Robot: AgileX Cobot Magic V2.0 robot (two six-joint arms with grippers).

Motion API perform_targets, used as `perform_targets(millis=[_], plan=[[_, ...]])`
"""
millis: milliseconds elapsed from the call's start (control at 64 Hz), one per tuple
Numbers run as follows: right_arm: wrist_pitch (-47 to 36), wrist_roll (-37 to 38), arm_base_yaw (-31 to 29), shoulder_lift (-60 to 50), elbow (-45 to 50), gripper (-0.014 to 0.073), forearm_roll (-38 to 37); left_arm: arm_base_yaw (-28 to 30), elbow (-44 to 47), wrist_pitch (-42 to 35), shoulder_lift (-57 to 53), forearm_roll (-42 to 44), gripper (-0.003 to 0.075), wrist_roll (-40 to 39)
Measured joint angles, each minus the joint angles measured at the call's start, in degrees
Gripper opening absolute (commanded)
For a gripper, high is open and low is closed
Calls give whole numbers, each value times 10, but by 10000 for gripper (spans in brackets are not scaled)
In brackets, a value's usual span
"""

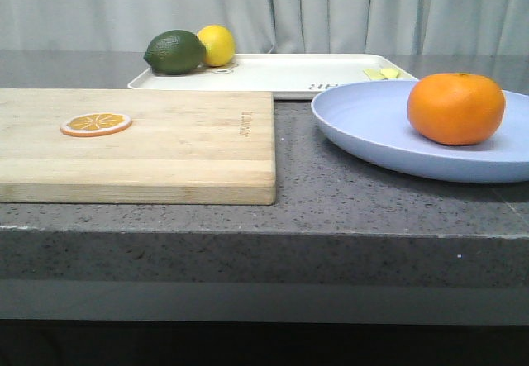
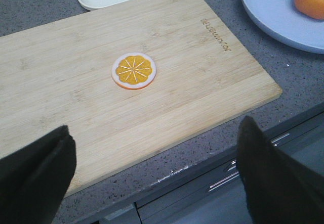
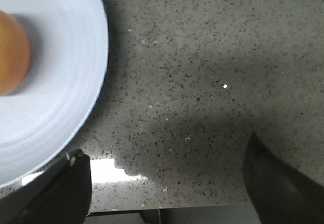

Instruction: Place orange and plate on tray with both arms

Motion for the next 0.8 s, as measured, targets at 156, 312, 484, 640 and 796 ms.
perform_targets(millis=[156,312,484,640,796], plan=[[32,-91,-73,64,-15,617,141,0,0,-5,0,0,618,0],[43,-131,-89,113,-15,617,224,0,0,-9,0,0,618,0],[44,-141,-89,153,-15,615,275,0,0,-11,0,0,618,0],[44,-142,-89,177,-15,614,301,0,0,-12,0,0,618,0],[43,-142,-89,198,-15,614,326,0,0,-12,0,0,618,0]])
